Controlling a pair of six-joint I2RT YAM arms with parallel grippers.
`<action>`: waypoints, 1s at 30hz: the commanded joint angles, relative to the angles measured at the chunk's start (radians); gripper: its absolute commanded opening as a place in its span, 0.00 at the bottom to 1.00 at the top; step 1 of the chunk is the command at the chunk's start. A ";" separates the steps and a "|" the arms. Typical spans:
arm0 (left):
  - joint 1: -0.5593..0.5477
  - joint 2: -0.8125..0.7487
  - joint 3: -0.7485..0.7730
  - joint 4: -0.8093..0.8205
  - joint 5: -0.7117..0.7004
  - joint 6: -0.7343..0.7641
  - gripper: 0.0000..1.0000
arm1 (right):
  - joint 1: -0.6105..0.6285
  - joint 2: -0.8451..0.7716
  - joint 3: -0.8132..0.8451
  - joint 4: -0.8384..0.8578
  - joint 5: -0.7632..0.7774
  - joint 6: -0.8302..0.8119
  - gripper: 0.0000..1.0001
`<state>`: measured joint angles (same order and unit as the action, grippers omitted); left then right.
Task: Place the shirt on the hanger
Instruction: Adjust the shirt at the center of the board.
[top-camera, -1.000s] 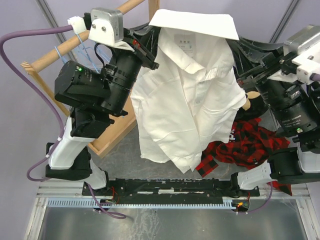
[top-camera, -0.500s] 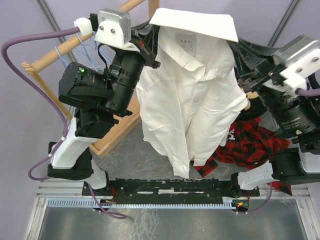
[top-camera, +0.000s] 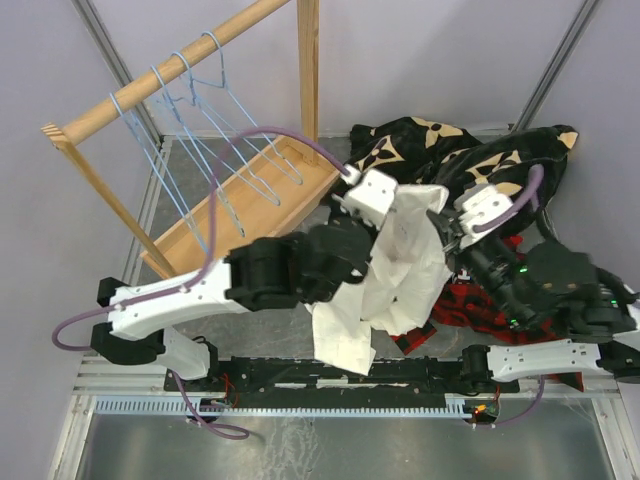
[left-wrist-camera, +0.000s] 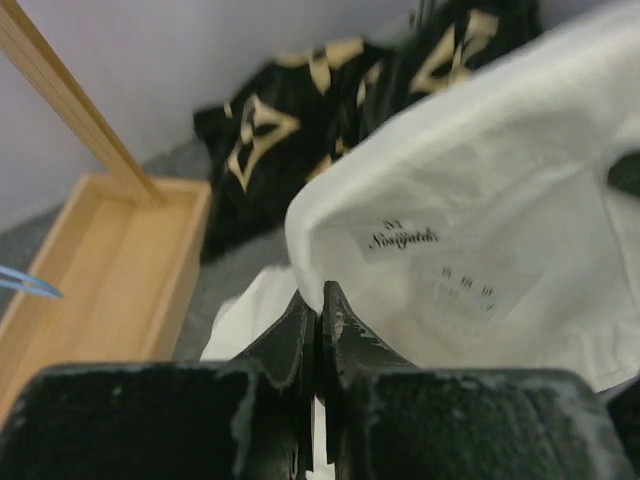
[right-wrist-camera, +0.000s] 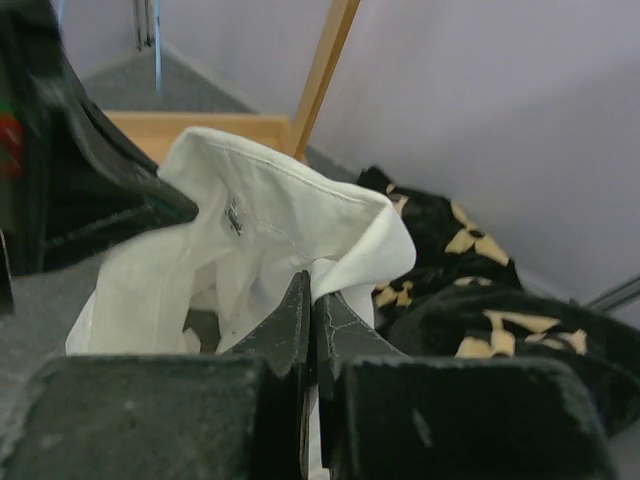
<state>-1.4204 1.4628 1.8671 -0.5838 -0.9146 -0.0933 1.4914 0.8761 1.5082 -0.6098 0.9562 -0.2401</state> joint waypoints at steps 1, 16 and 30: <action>-0.006 -0.023 -0.204 -0.162 0.055 -0.399 0.03 | -0.024 -0.018 -0.147 -0.167 0.002 0.354 0.00; 0.073 -0.073 -0.746 0.007 0.163 -0.727 0.03 | -0.490 -0.058 -0.705 -0.007 -0.568 0.679 0.00; 0.228 -0.120 -0.893 0.210 0.355 -0.583 0.51 | -0.794 -0.012 -0.823 0.150 -0.966 0.660 0.40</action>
<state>-1.1843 1.4048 0.9596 -0.4393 -0.5983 -0.7139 0.7025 0.9363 0.6506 -0.5072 0.0654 0.4225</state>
